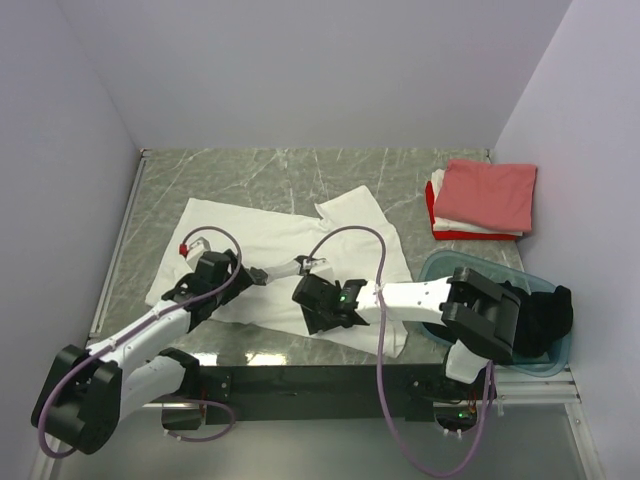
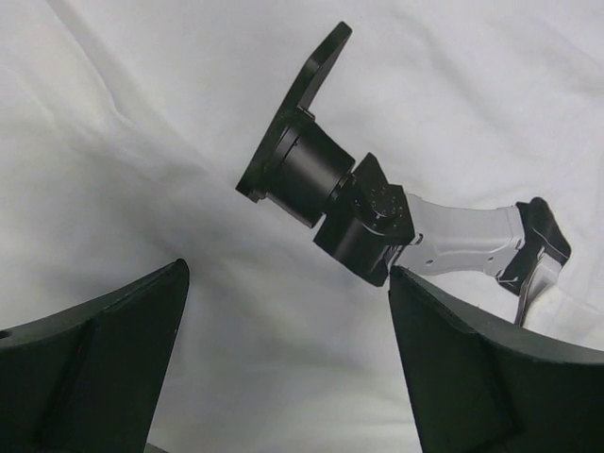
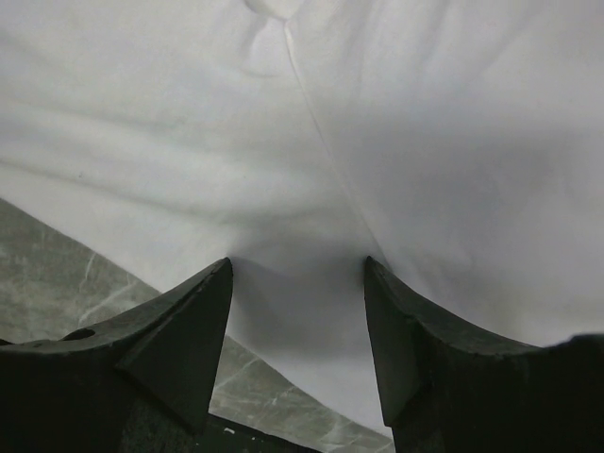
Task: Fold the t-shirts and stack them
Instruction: Fold the tshirt
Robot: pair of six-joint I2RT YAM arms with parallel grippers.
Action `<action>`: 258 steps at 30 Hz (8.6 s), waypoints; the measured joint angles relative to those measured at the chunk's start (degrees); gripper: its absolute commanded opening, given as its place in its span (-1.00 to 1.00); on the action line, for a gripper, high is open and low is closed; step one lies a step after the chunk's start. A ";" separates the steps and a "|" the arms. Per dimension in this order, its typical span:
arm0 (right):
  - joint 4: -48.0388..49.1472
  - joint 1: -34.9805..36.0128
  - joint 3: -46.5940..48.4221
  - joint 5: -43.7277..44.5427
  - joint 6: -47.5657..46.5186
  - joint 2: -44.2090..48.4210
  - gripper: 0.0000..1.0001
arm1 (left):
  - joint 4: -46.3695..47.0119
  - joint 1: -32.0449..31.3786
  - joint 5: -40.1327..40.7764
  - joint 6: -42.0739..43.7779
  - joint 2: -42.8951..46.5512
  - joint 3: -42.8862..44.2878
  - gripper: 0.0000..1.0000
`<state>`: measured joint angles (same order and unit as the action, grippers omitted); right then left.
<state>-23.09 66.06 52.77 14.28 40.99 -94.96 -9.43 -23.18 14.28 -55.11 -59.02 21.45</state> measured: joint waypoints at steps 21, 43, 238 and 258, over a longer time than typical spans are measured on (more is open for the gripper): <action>-10.82 1.84 3.93 -0.31 -0.28 5.66 0.43 | -14.75 1.57 6.67 4.68 -3.58 25.22 0.99; -3.43 -22.84 -2.99 -9.70 -10.54 33.46 0.43 | -17.86 22.40 11.65 16.74 -60.94 73.09 0.74; -23.15 -13.92 -11.10 2.73 2.82 43.47 -0.87 | -7.98 25.73 33.07 9.22 -18.29 22.62 0.74; -18.47 -8.28 -2.36 5.68 -0.22 32.06 0.34 | -4.52 24.83 15.76 12.74 -21.46 22.75 0.89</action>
<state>-41.56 57.78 50.41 19.97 40.77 -62.89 -13.96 1.65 30.04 -42.37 -80.49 44.21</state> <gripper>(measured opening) 0.670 0.941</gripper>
